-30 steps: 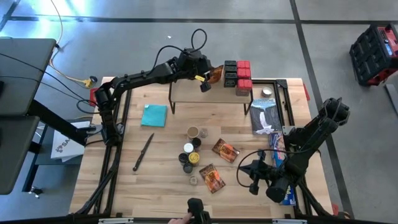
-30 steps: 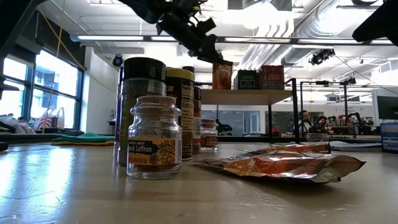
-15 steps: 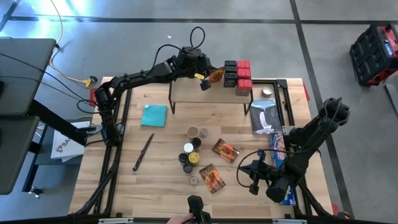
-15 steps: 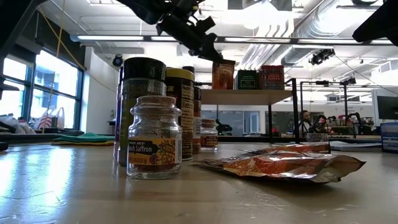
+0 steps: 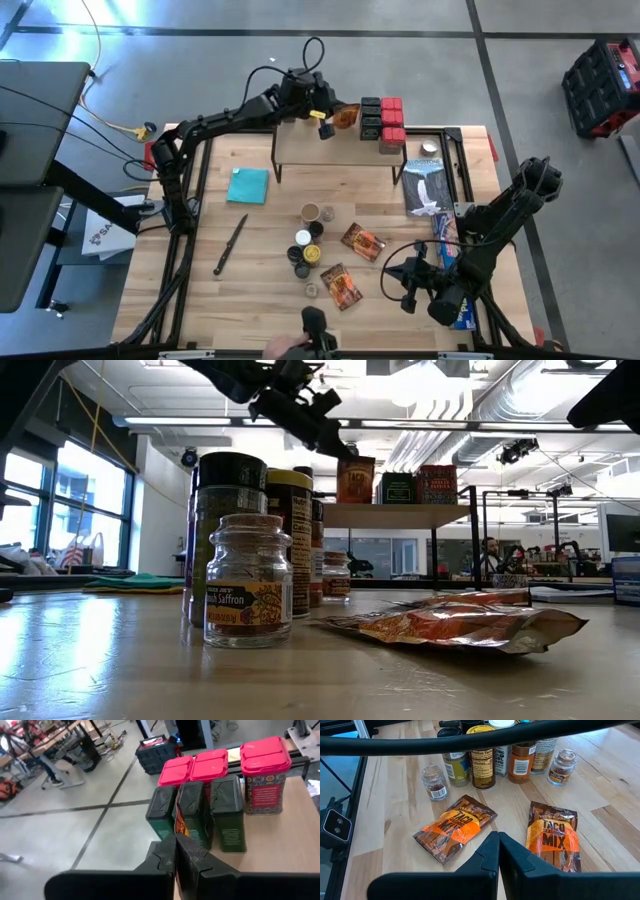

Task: Shelf spices
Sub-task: Put the orange seasoning pack on the shelf

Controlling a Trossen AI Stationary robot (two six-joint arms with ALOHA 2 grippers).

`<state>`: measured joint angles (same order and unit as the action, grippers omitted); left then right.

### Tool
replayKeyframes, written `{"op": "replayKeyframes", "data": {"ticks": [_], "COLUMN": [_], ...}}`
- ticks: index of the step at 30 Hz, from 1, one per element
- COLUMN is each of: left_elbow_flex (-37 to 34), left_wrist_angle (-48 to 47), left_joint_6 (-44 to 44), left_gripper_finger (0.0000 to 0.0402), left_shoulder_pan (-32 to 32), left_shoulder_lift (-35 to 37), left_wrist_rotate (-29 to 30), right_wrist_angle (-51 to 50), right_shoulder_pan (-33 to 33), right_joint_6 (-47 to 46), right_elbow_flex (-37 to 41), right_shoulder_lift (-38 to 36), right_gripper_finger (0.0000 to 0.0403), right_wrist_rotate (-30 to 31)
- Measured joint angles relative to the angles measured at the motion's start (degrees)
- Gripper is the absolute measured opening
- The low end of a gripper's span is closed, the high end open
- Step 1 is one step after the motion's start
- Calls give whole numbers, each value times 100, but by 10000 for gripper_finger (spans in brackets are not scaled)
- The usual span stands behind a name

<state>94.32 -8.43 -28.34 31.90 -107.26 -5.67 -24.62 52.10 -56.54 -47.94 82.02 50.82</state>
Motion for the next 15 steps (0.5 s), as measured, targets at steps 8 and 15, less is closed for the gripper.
{"op": "replayKeyframes", "data": {"ticks": [8,15], "left_elbow_flex": [-2,-2], "left_wrist_angle": [372,411], "left_joint_6": [-48,-477], "left_gripper_finger": [1,1], "left_shoulder_pan": [74,103], "left_shoulder_lift": [-122,-284], "left_wrist_rotate": [-302,-266], "right_wrist_angle": [-44,-46], "right_shoulder_pan": [2,1], "right_joint_6": [0,-16], "right_elbow_flex": [0,1], "right_shoulder_lift": [0,0], "right_gripper_finger": [1,1], "right_wrist_rotate": [0,-1]}}
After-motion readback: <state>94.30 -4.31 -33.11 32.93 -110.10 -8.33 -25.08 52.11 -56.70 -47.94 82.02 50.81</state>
